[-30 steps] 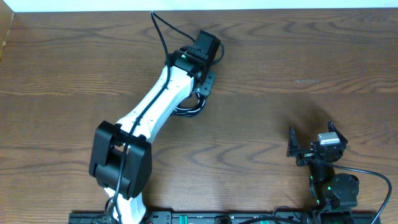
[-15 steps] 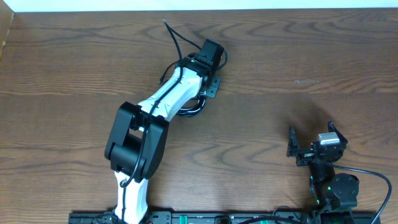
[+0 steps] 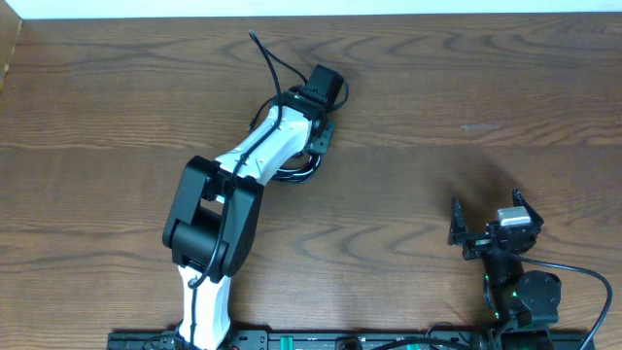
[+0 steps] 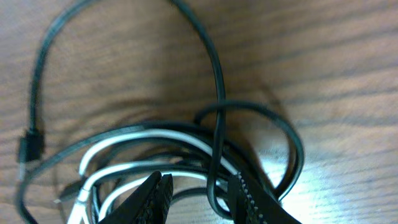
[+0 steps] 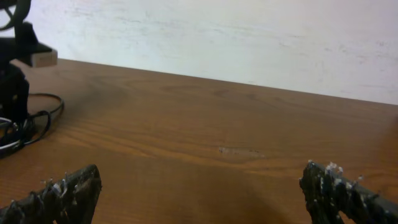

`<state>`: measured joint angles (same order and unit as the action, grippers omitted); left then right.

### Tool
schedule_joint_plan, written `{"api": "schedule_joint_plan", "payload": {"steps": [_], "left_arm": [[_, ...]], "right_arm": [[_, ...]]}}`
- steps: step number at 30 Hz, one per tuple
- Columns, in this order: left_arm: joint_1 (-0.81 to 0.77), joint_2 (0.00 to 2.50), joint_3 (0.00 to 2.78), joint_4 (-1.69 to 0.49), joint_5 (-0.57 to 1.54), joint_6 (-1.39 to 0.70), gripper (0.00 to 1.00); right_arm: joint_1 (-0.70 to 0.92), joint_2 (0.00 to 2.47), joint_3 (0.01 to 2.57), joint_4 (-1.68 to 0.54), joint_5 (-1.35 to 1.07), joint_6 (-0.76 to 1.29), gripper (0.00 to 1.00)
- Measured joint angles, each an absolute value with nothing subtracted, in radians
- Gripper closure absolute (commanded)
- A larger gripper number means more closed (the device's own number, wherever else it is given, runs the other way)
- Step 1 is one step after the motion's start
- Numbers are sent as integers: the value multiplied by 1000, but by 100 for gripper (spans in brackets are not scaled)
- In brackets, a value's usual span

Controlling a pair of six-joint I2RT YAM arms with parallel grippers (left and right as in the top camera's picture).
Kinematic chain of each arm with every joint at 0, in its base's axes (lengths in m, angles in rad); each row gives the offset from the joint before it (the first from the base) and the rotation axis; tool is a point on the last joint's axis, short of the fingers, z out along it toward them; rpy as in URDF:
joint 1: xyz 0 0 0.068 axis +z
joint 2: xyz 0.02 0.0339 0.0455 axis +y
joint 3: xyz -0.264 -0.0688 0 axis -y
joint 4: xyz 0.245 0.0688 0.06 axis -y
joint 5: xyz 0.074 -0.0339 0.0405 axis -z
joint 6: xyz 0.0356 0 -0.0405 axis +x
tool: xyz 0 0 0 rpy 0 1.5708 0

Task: Untangle cables
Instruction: 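Lower the left gripper and grasp a black cable loop in the bundle, then lift the grasped cable bundle upward with the left gripper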

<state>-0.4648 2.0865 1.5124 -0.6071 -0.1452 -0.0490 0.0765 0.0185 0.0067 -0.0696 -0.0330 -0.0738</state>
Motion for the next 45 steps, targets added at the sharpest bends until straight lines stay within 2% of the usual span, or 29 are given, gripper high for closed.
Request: {"api": "schedule_joint_plan", "payload": {"steps": [20,27,45], "left_arm": [[-466,2087,1477,-561,-149,-78,65],[-467,2077,1401,-439,-159,-81,75],[-470,2068,1380,-414,-160,-83,75]], "right_arm": [[76,19,7,-70,-33,-73,1],[76,19,7,-70,-33,-74,1],[76,19,7,-70,-33,-73,1]]}}
